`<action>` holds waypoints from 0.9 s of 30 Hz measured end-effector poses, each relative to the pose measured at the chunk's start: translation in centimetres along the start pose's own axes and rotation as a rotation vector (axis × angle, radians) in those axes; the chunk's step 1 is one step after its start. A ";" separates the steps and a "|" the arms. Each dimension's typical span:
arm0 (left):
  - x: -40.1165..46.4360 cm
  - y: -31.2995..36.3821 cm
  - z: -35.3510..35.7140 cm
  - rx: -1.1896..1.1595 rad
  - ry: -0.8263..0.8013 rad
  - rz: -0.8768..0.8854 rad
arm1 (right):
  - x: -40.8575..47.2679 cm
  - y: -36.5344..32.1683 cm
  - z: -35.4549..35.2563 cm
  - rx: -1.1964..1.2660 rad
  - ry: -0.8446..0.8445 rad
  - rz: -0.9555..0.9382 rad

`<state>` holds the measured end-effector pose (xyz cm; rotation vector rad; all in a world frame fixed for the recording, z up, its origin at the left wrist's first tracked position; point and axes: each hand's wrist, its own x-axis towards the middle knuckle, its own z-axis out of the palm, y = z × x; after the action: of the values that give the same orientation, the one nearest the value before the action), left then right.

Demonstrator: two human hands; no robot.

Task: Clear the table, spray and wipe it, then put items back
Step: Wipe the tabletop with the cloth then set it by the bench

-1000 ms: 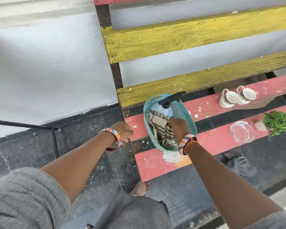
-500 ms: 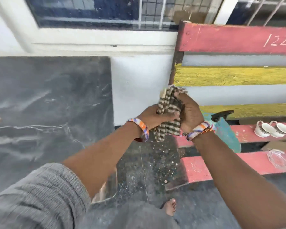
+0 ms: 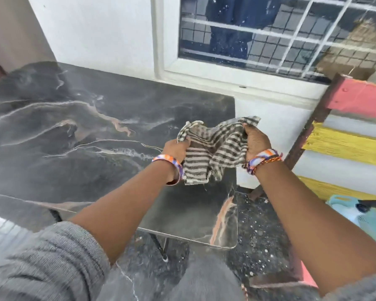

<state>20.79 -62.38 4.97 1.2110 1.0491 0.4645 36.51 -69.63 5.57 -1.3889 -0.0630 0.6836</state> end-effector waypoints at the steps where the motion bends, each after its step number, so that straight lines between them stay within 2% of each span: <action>1: 0.1 -0.3 -1.2 -0.036 0.065 -0.031 | 0.7 0.0 0.0 -0.013 -0.016 0.042; 2: 0.1 -0.6 -2.5 -0.088 0.084 -0.069 | 1.4 -0.1 0.0 -0.037 -0.048 0.075; 4: 0.0 -1.0 -4.0 -0.229 0.024 -0.169 | 1.9 -0.6 -0.2 -0.143 -0.114 0.135; 7: -0.3 -1.1 -4.7 -0.307 -0.010 -0.230 | 1.7 -1.8 0.0 -0.201 -0.255 0.169; 9: 0.1 -1.2 -4.2 -0.300 0.001 -0.227 | 1.1 -2.0 0.4 -0.211 -0.329 0.176; 11: 0.1 -0.7 -3.0 -0.191 -0.019 -0.197 | 0.2 -1.4 1.0 -0.304 -0.376 0.072; 13: -0.2 0.3 -1.4 -0.241 -0.123 -0.231 | -1.7 -0.6 2.0 -0.445 -0.541 -0.006; 15: -0.3 0.9 0.0 -0.274 -0.224 -0.246 | -3.7 -0.2 2.9 -0.618 -0.731 -0.010; 17: -0.4 0.8 0.4 -0.281 -0.251 -0.266 | -4.9 -0.8 2.9 -0.733 -0.815 0.026; 19: -0.1 0.4 0.2 -0.309 -0.225 -0.273 | -4.9 -1.7 2.2 -0.735 -0.863 0.080; 21: -0.3 0.3 0.0 -0.279 -0.124 -0.254 | -4.6 -1.7 1.7 -0.734 -0.769 0.033; 23: -0.4 0.4 -0.1 -0.226 -0.039 -0.194 | -3.9 -0.7 1.8 -0.797 -0.554 -0.117; 24: -0.5 0.3 -0.2 -0.251 -0.050 -0.183 | -3.7 0.0 1.9 -0.819 -0.462 -0.161; 25: -0.6 0.4 -0.3 -0.326 -0.087 -0.188 | -3.7 0.6 1.9 -0.827 -0.404 -0.153; 27: 0.1 0.2 -0.3 -0.467 -0.150 -0.228 | -3.5 1.4 1.8 -0.582 -0.440 0.110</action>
<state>20.60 -62.10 5.13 0.6917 0.8743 0.4050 32.29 -69.66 5.88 -1.7763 -0.5756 1.1130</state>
